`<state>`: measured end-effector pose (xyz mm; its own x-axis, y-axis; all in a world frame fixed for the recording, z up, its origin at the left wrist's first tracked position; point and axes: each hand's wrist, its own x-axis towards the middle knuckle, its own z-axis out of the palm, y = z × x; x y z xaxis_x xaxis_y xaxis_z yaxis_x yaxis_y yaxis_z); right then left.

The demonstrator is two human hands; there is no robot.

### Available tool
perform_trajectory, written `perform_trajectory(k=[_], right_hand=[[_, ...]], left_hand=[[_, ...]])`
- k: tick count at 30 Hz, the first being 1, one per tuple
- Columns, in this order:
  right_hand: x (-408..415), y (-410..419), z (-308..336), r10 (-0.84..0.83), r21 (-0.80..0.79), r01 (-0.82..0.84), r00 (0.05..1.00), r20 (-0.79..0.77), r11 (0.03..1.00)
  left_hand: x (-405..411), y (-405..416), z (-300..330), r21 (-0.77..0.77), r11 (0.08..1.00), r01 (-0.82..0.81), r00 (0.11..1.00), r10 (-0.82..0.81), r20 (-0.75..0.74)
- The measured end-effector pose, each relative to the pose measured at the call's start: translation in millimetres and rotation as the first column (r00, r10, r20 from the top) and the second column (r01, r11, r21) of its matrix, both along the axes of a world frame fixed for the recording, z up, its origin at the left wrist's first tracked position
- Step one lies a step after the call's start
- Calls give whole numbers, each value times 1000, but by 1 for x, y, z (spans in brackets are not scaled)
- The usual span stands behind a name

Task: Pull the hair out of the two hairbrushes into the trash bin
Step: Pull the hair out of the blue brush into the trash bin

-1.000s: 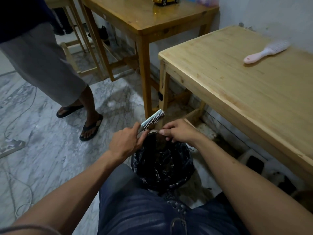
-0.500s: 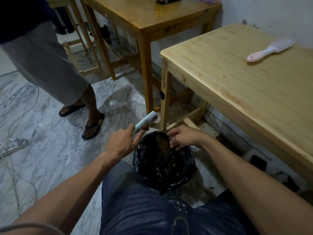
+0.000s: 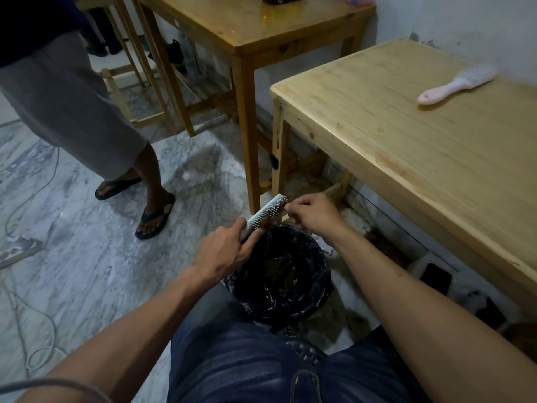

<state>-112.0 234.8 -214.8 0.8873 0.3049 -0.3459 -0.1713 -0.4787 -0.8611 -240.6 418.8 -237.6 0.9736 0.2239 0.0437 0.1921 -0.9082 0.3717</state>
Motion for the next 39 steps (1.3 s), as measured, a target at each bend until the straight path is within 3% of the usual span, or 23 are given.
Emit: perform_trajectory(k=[9, 19, 25, 29, 31, 34, 37, 39], right_hand=[[-1, -11, 8, -30, 18, 30, 1000, 8, 999], [-6, -4, 0, 50, -46, -55, 993, -104, 997], [-15, -1, 10, 278, 31, -279, 928, -247, 960], [-16, -1, -4, 322, -18, -329, 934, -156, 944], [-11, -4, -7, 256, -87, -265, 961, -105, 960], [-2, -16, -7, 230, -242, -241, 970, -73, 940], [1, -29, -12, 244, -431, -244, 968, -57, 869], [0, -35, -18, 217, -474, -230, 973, -83, 850]], left_hand=[[5, 29, -6, 11, 977, -213, 972, 213, -101], [9, 8, 1, -7, 999, -52, 999, 52, -17], [12, -1, 4, -85, 996, -24, 1000, 25, 8], [15, -3, 10, -214, 975, -63, 998, 57, -36], [15, 1, 13, -338, 936, -102, 993, 73, -97], [14, 13, 11, -569, 798, -200, 979, 143, -143], [17, 21, 13, -703, 639, -312, 949, 242, -201], [18, 26, 16, -730, 591, -343, 937, 272, -220]])
